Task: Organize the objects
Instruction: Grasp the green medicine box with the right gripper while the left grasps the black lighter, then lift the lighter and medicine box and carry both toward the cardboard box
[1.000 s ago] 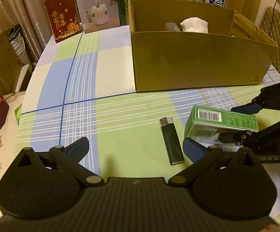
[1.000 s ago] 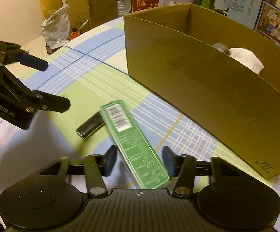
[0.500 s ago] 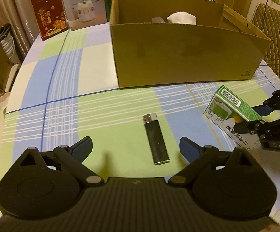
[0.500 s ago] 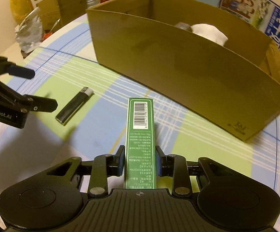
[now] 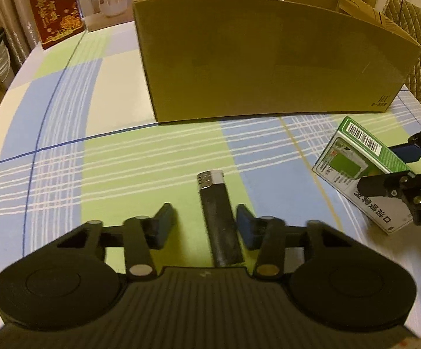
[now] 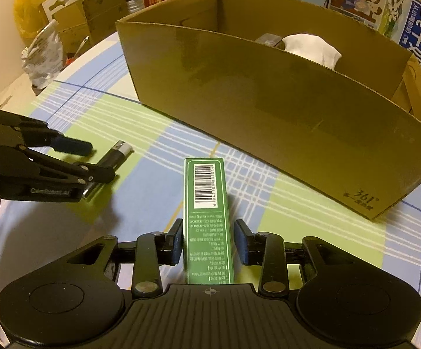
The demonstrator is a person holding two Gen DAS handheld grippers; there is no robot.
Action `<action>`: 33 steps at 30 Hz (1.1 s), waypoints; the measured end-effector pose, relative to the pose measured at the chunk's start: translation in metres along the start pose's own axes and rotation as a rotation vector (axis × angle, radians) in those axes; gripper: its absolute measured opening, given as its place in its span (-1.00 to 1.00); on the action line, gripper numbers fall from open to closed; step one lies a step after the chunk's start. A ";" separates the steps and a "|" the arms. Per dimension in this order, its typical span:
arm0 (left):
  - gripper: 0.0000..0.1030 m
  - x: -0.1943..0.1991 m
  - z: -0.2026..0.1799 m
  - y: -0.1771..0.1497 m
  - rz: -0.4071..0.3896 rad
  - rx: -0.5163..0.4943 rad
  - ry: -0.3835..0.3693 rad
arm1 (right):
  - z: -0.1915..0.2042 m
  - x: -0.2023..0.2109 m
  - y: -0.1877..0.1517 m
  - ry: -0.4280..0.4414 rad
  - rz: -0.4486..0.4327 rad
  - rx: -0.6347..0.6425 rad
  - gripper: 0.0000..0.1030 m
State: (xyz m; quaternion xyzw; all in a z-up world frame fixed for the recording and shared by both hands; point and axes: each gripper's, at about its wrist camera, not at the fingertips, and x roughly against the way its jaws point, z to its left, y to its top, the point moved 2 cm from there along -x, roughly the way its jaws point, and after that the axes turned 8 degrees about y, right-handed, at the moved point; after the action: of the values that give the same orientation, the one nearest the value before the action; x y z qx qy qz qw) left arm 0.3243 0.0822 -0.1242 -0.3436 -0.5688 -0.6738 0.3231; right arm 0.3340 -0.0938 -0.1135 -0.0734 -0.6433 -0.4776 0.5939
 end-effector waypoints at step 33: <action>-0.65 0.002 -0.012 0.000 0.000 -0.052 -0.005 | -0.002 -0.014 -0.001 0.019 0.060 -0.026 -0.36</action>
State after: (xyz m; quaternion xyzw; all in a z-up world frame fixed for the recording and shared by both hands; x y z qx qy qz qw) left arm 0.3216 0.0704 -0.1238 -0.3537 -0.5518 -0.6876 0.3124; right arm 0.3387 -0.0885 -0.1261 -0.0960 -0.6287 -0.4685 0.6132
